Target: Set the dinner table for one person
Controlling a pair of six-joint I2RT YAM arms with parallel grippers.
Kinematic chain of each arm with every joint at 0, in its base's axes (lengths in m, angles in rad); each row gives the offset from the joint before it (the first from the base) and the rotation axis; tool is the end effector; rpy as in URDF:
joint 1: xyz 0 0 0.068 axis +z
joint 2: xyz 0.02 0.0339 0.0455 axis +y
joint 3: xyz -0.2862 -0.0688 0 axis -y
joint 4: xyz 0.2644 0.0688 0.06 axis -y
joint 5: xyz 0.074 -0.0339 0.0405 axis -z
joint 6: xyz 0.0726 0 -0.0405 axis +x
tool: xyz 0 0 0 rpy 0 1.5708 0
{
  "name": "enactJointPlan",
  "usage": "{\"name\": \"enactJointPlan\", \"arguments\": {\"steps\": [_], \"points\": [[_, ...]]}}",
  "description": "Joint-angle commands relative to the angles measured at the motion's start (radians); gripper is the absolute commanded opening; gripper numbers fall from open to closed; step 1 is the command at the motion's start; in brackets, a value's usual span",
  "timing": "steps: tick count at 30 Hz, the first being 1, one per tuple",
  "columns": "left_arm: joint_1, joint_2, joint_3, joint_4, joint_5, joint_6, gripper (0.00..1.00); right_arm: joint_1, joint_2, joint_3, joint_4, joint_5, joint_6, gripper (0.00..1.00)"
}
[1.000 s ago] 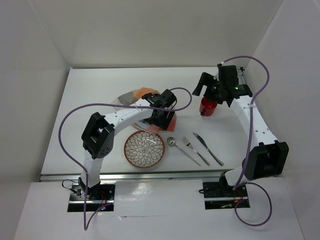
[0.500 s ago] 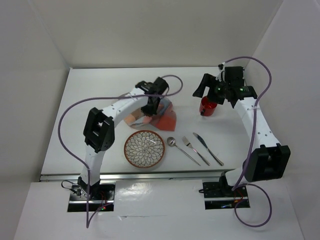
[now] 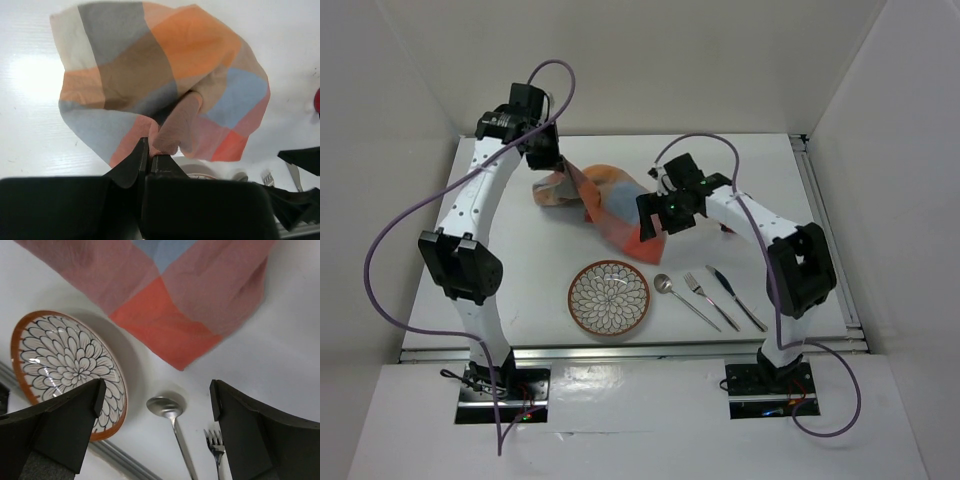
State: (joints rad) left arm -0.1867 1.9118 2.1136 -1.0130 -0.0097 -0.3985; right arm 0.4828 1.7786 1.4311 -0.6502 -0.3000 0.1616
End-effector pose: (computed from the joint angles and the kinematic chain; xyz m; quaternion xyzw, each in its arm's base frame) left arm 0.4557 -0.0854 0.3887 -0.1000 0.9233 -0.1026 0.3563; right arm 0.3672 0.2167 0.2395 -0.1934 0.9295 0.2245 0.2197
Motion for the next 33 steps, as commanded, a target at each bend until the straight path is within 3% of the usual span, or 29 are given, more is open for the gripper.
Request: {"name": "enactJointPlan", "arguments": {"steps": [1,5,10,20,29,33], "points": [[0.033,-0.007,0.034,-0.032,0.096,-0.017,0.0,0.036,0.024,0.104,-0.011,0.119,-0.071,0.99],[0.043,-0.016,0.072,-0.022,0.148,-0.017,0.0,0.013,0.045,0.1,-0.016,0.093,0.018,0.94],[0.043,0.009,0.095,-0.022,0.169,-0.017,0.0,0.153,-0.018,-0.032,0.112,0.233,-0.008,0.93],[0.01,0.047,0.163,-0.032,0.194,-0.017,0.0,0.286,0.045,0.038,0.225,0.349,0.01,0.96],[0.001,0.056,0.223,-0.001,0.214,-0.008,0.0,0.402,0.18,0.066,0.408,0.697,0.046,0.96],[0.001,0.036,0.232,0.017,0.237,-0.008,0.0,0.427,0.286,0.138,0.408,0.91,0.082,0.92]]}}
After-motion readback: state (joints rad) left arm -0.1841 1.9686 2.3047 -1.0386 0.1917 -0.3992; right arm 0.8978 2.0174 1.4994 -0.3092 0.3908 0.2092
